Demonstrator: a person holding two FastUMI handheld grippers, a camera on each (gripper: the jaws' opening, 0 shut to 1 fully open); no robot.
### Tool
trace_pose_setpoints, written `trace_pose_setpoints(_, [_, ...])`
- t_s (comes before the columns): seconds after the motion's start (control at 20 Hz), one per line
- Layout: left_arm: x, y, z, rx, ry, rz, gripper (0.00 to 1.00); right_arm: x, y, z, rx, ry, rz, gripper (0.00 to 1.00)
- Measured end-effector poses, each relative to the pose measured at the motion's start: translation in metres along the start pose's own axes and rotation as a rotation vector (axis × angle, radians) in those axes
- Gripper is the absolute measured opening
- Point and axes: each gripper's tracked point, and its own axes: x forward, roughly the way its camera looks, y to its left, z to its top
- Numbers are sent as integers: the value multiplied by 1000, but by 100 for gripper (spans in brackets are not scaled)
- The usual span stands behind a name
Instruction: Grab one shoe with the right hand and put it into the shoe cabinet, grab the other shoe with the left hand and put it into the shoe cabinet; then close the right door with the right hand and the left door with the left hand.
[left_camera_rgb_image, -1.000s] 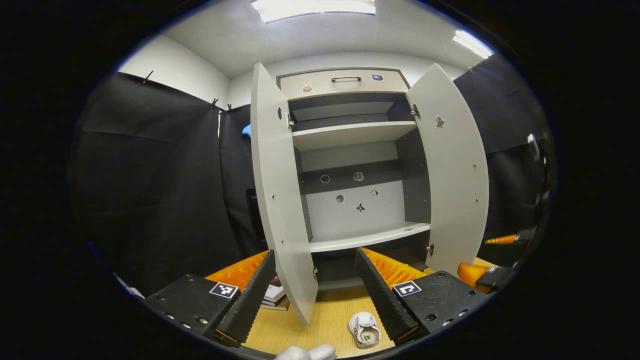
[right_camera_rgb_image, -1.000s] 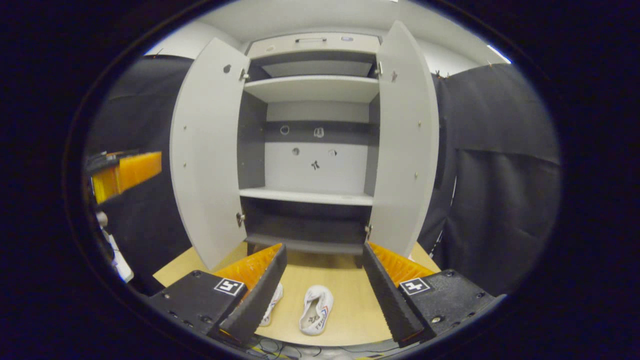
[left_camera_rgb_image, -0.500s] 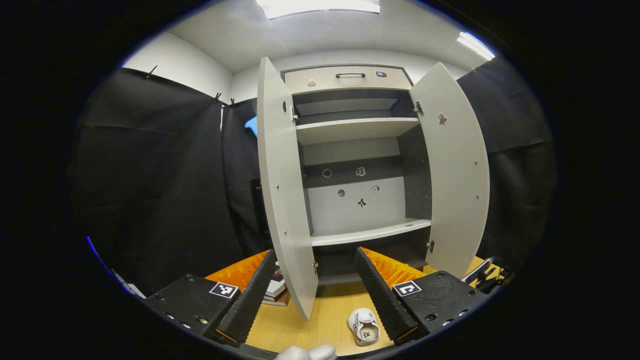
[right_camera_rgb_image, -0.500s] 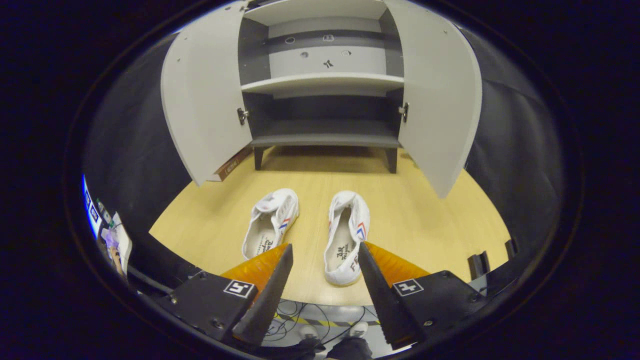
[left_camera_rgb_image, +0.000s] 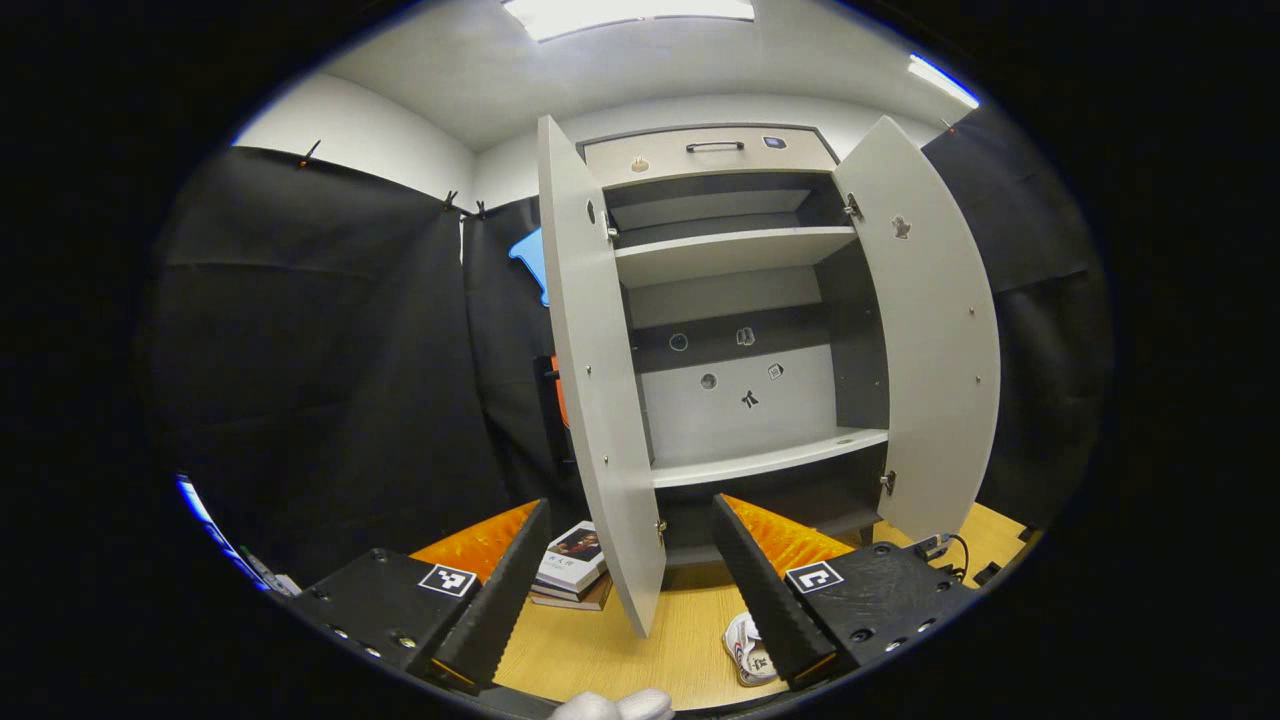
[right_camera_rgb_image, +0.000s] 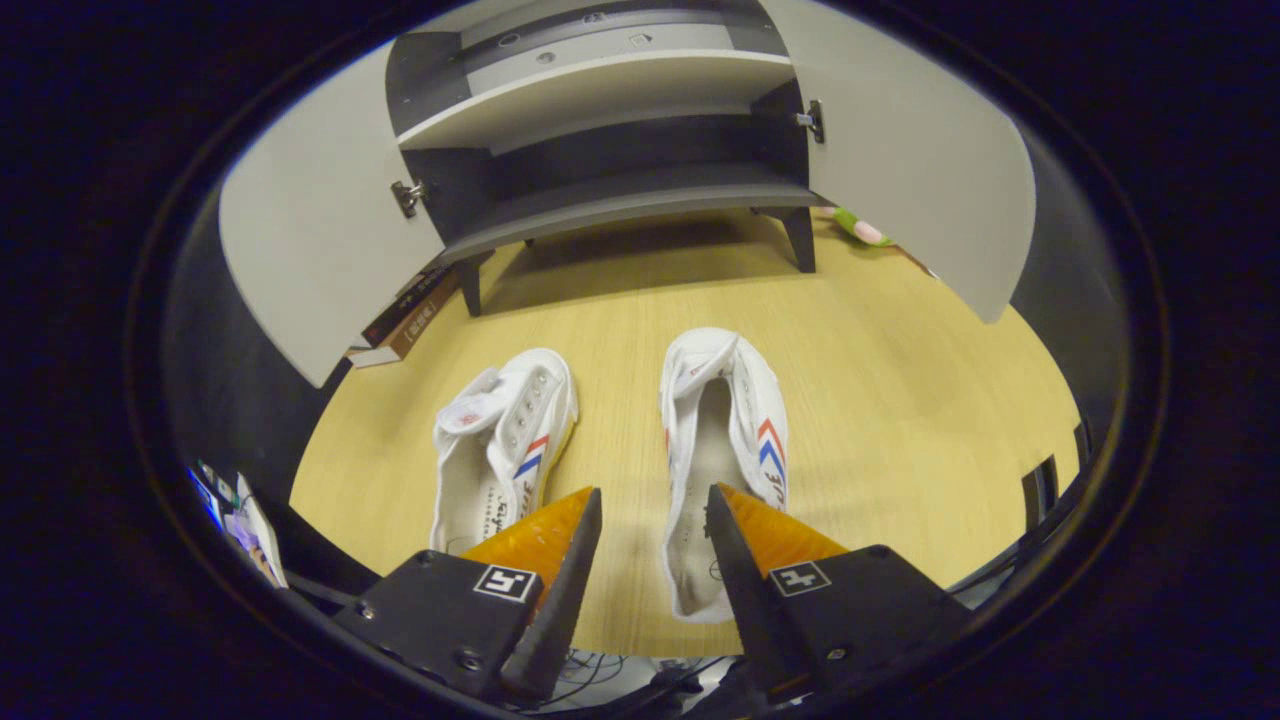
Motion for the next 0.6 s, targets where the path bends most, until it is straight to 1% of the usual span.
trace_pose_setpoints(0.2, [7,3,-3,16,9,25,96,27,-6,21,12,-18,-10,64])
trace_pose_setpoints(0.3, [13,4,-5,23,20,35,96,42,-12,24,10,-16,-28,57])
trace_pose_setpoints(0.4, [20,1,-7,28,30,38,96,51,-12,27,5,-19,-13,25])
trace_pose_setpoints(0.45, [21,0,-8,28,35,41,100,53,-13,27,1,-21,-14,28])
trace_pose_setpoints(0.5, [23,-2,-7,25,36,40,100,55,-12,26,3,-24,-11,14])
trace_pose_setpoints(0.55, [25,-4,-7,22,37,40,96,55,-11,27,8,-23,-7,7])
trace_pose_setpoints(0.6, [26,-5,-7,21,39,40,96,56,-11,25,5,-17,-5,14])
